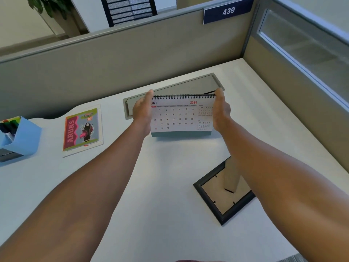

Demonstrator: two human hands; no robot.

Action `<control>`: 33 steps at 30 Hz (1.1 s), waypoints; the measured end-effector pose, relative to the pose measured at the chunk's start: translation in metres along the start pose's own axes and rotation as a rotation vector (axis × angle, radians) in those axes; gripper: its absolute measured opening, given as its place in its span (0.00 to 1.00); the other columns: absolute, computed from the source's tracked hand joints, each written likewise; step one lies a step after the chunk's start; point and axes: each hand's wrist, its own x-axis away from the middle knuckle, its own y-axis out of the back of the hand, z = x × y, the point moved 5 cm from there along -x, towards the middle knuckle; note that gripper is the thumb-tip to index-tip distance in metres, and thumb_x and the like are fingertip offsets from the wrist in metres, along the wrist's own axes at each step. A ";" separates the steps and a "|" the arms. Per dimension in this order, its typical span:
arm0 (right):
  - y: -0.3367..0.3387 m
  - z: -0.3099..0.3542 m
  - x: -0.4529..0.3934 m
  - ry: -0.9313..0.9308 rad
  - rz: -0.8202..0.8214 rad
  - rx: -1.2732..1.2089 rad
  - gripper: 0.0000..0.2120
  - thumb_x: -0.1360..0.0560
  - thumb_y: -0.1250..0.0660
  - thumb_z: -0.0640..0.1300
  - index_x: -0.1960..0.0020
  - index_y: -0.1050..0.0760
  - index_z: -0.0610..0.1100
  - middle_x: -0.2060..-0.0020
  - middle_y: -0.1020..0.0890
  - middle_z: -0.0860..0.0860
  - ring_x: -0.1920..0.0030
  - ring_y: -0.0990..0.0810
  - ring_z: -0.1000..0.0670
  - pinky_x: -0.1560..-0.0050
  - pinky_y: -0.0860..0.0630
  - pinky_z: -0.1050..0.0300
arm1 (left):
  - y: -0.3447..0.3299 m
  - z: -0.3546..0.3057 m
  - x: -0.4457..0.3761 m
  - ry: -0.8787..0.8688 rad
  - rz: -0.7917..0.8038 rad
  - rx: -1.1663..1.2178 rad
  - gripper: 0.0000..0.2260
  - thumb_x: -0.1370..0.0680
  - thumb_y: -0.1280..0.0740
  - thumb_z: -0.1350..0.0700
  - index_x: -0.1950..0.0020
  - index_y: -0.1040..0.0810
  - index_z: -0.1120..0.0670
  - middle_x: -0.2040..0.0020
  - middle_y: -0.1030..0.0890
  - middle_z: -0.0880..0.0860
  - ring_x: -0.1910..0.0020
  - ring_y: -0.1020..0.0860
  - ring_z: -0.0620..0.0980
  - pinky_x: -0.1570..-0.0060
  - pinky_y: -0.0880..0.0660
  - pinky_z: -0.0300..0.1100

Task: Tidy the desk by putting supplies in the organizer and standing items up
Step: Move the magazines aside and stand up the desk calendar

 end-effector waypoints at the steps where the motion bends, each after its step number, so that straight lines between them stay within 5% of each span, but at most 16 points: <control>1: 0.006 0.003 -0.006 0.010 -0.023 0.000 0.21 0.25 0.45 0.62 0.57 0.25 0.46 0.59 0.16 0.47 0.59 0.21 0.47 0.60 0.28 0.55 | -0.008 -0.001 -0.002 0.004 0.005 0.007 0.16 0.24 0.32 0.39 0.51 0.24 0.51 0.57 0.18 0.48 0.61 0.20 0.48 0.74 0.27 0.32; 8: 0.046 0.034 -0.049 0.027 -0.149 -0.040 0.18 0.25 0.44 0.60 0.64 0.31 0.46 0.65 0.21 0.49 0.65 0.24 0.48 0.62 0.30 0.56 | -0.073 -0.007 -0.023 -0.009 -0.015 0.041 0.21 0.29 0.27 0.36 0.55 0.30 0.50 0.59 0.26 0.50 0.62 0.27 0.49 0.71 0.28 0.33; 13: 0.083 0.058 -0.083 0.054 -0.203 -0.063 0.11 0.27 0.40 0.54 0.61 0.30 0.47 0.66 0.24 0.50 0.64 0.24 0.48 0.63 0.30 0.56 | -0.128 -0.002 -0.040 0.037 0.040 0.041 0.18 0.26 0.29 0.39 0.52 0.26 0.53 0.58 0.20 0.51 0.64 0.22 0.50 0.76 0.28 0.33; 21: 0.125 0.070 -0.126 0.106 -0.280 -0.117 0.21 0.28 0.36 0.63 0.59 0.32 0.45 0.63 0.24 0.49 0.63 0.24 0.50 0.63 0.30 0.56 | -0.194 -0.009 -0.059 0.005 0.064 0.005 0.29 0.27 0.32 0.34 0.45 0.22 0.59 0.47 0.15 0.54 0.52 0.16 0.52 0.68 0.24 0.38; 28: 0.131 0.085 -0.146 0.126 -0.275 -0.142 0.16 0.31 0.37 0.57 0.57 0.36 0.45 0.64 0.29 0.49 0.63 0.31 0.48 0.65 0.35 0.56 | -0.221 -0.016 -0.073 0.020 0.068 0.048 0.19 0.26 0.31 0.39 0.50 0.25 0.54 0.55 0.17 0.51 0.60 0.17 0.49 0.72 0.25 0.35; 33: 0.131 0.081 -0.148 0.140 -0.244 -0.162 0.19 0.30 0.36 0.61 0.57 0.36 0.45 0.64 0.26 0.49 0.62 0.28 0.49 0.63 0.32 0.56 | -0.224 -0.016 -0.072 0.012 0.079 0.075 0.15 0.23 0.32 0.43 0.50 0.27 0.54 0.58 0.20 0.50 0.68 0.20 0.43 0.75 0.27 0.31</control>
